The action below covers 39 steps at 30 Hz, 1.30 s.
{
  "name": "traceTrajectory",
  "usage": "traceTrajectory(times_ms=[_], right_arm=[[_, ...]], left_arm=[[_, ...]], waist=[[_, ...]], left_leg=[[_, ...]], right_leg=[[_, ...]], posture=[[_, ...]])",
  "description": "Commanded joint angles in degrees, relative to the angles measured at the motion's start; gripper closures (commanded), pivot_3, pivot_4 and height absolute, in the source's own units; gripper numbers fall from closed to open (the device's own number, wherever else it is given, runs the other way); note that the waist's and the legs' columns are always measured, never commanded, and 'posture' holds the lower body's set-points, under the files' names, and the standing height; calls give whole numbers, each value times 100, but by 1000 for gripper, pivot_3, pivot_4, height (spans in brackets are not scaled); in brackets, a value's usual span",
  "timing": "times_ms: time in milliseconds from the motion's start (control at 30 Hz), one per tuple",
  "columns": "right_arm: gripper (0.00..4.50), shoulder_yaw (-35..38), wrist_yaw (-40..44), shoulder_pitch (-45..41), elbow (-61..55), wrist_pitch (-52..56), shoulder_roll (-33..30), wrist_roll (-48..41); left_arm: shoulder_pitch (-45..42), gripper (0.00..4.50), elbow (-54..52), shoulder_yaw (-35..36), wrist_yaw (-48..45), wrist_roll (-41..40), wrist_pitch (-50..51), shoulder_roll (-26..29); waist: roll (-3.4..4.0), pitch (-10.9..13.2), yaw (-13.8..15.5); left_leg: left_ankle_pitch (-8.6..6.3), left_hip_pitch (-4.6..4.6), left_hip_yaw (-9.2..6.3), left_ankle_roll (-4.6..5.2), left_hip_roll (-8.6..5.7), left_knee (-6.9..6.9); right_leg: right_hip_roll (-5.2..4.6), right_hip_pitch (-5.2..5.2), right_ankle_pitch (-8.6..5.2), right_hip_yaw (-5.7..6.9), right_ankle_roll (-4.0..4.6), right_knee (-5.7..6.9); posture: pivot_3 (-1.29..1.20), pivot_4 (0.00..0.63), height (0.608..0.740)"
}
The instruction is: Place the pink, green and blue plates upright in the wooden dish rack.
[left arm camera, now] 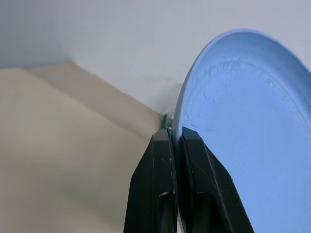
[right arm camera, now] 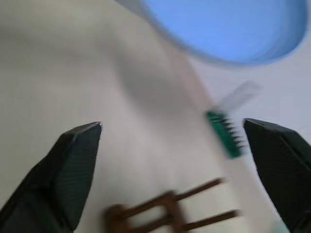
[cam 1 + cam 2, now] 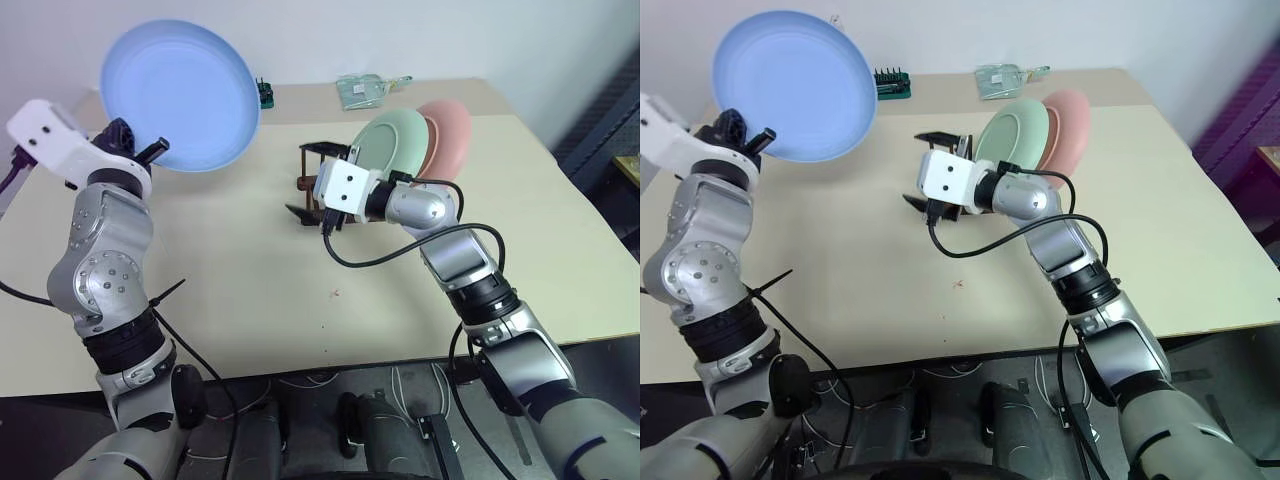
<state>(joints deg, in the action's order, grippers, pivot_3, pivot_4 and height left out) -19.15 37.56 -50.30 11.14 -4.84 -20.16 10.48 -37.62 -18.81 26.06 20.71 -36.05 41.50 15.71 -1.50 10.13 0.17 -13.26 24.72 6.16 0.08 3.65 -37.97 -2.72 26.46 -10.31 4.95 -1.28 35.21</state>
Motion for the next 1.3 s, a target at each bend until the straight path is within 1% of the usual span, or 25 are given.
traceTrajectory(times_ms=[33, 200, 333, 367, 433, 467, 533, 567, 600, 667, 767, 833, 867, 933, 967, 1033, 1100, 1133, 1200, 1233, 1300], right_arm=[[27, -67, -401, -356, 92, -681, 53, 455], [27, -364, -803, -544, 564, -1235, 160, 1085], [27, -460, -1075, -645, 901, -1465, 255, 1392], [260, -508, -1181, -673, 1003, -1524, 242, 1543], [873, -545, -1313, -708, 1136, -1606, 236, 1712], [1298, -541, -1414, -738, 1202, -1634, 232, 1803], [2415, -507, -1624, -780, 1280, -1658, 205, 1970], [2835, -505, -1723, -786, 1302, -1675, 172, 2071], [3442, -505, -1785, -787, 1315, -1692, 152, 2137], [4473, -503, -1852, -790, 1360, -1740, 137, 2213], [4473, -527, -1947, -715, 1322, -1829, 60, 2379], [4500, -534, -1977, -640, 1253, -1855, 24, 2454], [4500, -533, -1990, -622, 1244, -1866, 20, 2472], [4500, -523, -1995, -578, 1185, -1863, 8, 2482], [4500, -510, -1992, -563, 1161, -1847, 7, 2463], [4500, -466, -1980, -546, 1117, -1803, 21, 2390], [4500, -407, -1964, -531, 1073, -1751, 47, 2297], [4500, -314, -1912, -523, 1022, -1695, 94, 2125], [4500, -19, -1653, -509, 866, -1469, 265, 1477], [4500, 180, -1381, -474, 695, -1215, 414, 936], [4500, 480, -949, -410, 337, -712, 646, 100]], left_arm=[[-117, 4500, -226, -422, -269, 224, 81, 203], [-284, 4500, -271, -698, -482, 162, 151, 86], [-298, 4500, -355, -844, -658, 101, 189, -32], [-299, 4500, -382, -869, -705, 63, 207, -67], [-300, 4500, -409, -888, -758, 39, 231, -105], [-287, 4500, -423, -893, -795, 23, 248, -114], [-218, 4500, -464, -897, -860, 6, 268, -124], [-189, 4500, -474, -874, -878, -32, 280, -151], [-173, 4500, -479, -855, -886, -57, 288, -172], [-179, 4500, -460, -829, -903, -70, 296, -195], [-196, 4500, -424, -741, -939, -157, 280, -279], [-226, 3828, -411, -588, -957, -389, 210, -423], [-246, 3625, -398, -535, -961, -455, 178, -467], [-420, 2674, -337, -376, -819, -331, -159, -541], [-549, 2111, -277, -215, -698, -285, -451, -601], [-893, 1132, -98, 326, -357, -473, -1079, -785], [-1106, 1132, 62, 704, -154, -613, -1482, -846], [-1145, 1132, 198, 881, -126, -543, -1657, -711], [-987, 1132, 510, 973, -302, -156, -1713, -138], [-748, 1132, 649, 858, -516, 125, -1626, 265], [-300, 1132, 818, 541, -858, 551, -1509, 849]], waist=[[0, 0, -2], [0, 0, 2], [0, 0, -7], [0, 0, -10], [0, 0, -15], [0, 0, -20], [0, 1, -45], [0, 1, -61], [0, 1, -75], [0, 1, -90], [0, 2, -94], [0, 2, -94], [0, 2, -94], [-1, 2, -86], [-3, 3, -87], [-5, 5, -85], [-5, 5, -91], [-5, 5, -99], [-5, 5, -114], [-4, 6, -136], [-2, 7, -131]], left_leg=[[0, 0, 0, 0, 0, 1], [1, 0, -1, -1, 1, 1], [2, 0, -1, -3, 0, 1], [2, 0, -1, -3, 0, 1], [2, 0, -1, -3, 0, 1], [2, 0, -1, -3, 0, 1], [2, 0, -2, -3, 0, 2], [2, 0, -2, -3, 0, 2], [2, 0, -2, -3, 0, 2], [2, 0, -3, -3, 0, 2], [2, 0, -4, -3, 0, 4], [2, 0, -4, -3, 0, 4], [2, 0, -4, -3, 1, 4], [2, 0, -4, -3, 0, 3], [3, 0, -4, -3, 0, 3], [3, 0, -4, -3, 0, 3], [3, 0, -3, -3, -1, 3], [2, 0, -3, -3, -1, 3], [2, -3, -2, -3, -1, 8], [3, -3, 0, -3, 1, 9], [3, -14, 1, -3, 8, 18]], right_leg=[[-1, 0, 0, -1, 0, 0], [-3, -1, 0, -2, 0, -2], [-4, -1, 0, -4, 0, -1], [-4, -1, 2, -5, -2, -1], [-3, -1, 4, -5, -5, -1], [-3, -1, 4, -5, -5, -1], [-3, -1, 4, -5, -6, 0], [-3, -1, 4, -5, -6, -1], [-3, -1, 3, -5, -6, -1], [-3, -1, 4, -6, -6, -1], [-1, 0, 4, -6, -16, 0], [-1, 0, 3, -6, -19, 0], [-1, 0, 2, -6, -20, 0], [-2, 0, -2, -6, -28, 0], [-2, -2, -3, -6, -27, 0], [-1, -1, -3, -6, -27, -1], [0, -1, -3, -6, -27, -2], [0, -1, -2, -7, -30, -2], [3, -1, 2, -7, -33, -1], [9, 1, 2, -7, -34, 0], [17, 1, 0, -8, -28, 8]], posture=[[0, 150, 730], [0, 150, 730], [0, 150, 730], [0, 150, 730], [0, 150, 730], [0, 150, 730], [0, 150, 730], [0, 150, 730], [0, 150, 730], [0, 150, 730], [0, 150, 730], [0, 150, 730], [0, 150, 730], [0, 150, 730], [0, 150, 730], [0, 150, 730], [0, 150, 730], [0, 150, 730], [0, 150, 730], [0, 150, 730], [0, 150, 730]])
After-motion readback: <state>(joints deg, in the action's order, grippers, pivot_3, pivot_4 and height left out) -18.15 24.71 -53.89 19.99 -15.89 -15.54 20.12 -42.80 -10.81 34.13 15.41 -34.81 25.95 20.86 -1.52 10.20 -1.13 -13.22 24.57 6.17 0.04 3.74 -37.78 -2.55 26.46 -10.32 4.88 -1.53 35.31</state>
